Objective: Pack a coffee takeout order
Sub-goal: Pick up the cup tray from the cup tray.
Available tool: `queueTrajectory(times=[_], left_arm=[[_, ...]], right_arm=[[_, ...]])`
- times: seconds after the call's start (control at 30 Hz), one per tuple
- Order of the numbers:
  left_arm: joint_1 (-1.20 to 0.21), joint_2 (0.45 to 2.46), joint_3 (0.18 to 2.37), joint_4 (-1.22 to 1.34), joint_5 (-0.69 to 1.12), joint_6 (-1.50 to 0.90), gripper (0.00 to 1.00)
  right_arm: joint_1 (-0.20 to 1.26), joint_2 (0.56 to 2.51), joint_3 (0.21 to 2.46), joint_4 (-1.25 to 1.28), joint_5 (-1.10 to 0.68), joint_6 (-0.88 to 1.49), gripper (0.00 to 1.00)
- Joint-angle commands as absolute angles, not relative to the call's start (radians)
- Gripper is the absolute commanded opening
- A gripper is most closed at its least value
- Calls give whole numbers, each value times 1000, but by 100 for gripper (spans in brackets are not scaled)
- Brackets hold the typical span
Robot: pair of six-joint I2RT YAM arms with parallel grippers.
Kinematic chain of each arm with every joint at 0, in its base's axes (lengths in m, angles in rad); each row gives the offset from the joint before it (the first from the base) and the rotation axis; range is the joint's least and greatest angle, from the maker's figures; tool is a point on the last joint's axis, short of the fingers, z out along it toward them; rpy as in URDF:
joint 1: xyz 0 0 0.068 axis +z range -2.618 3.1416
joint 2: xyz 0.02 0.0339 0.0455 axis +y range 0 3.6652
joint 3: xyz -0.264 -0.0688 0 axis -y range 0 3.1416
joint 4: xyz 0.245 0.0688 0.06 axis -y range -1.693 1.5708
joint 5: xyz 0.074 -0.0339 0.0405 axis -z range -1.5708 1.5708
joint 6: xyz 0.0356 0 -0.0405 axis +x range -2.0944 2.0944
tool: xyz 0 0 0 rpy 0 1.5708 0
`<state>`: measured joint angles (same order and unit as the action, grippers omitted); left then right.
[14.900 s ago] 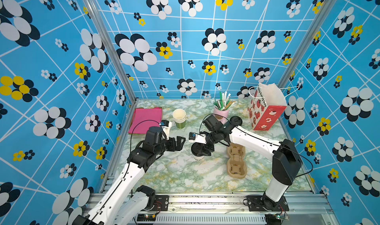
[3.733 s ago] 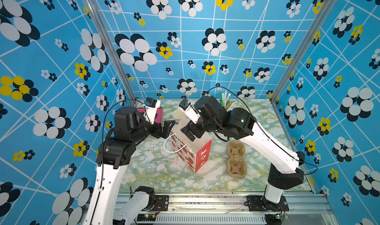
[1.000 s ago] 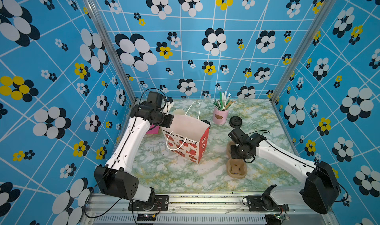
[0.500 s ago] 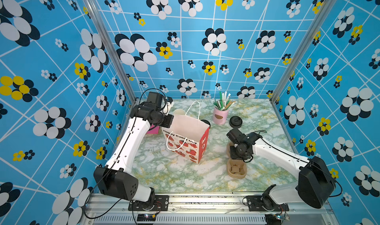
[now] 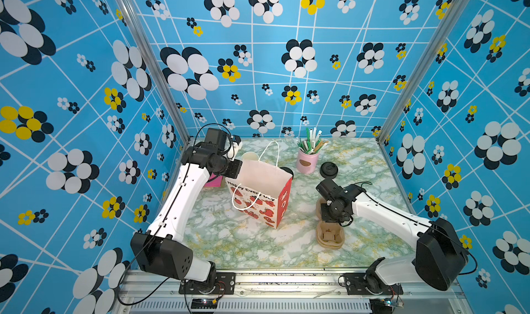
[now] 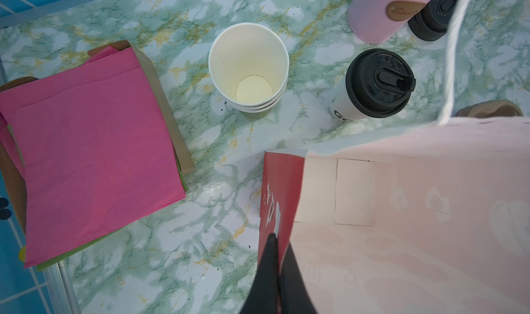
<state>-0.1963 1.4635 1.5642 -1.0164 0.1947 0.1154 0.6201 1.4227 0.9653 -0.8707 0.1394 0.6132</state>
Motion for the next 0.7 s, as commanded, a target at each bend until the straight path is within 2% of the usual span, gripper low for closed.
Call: queueTrajectory(times=[0.0, 0.67], left_arm=[[-186, 1443, 1550, -1030, 212, 110, 6], [-186, 1443, 1545, -1025, 221, 106, 5]], right_arm=[[616, 1409, 1005, -932, 126, 605, 27], [617, 1254, 1186, -1015, 207, 508, 24]])
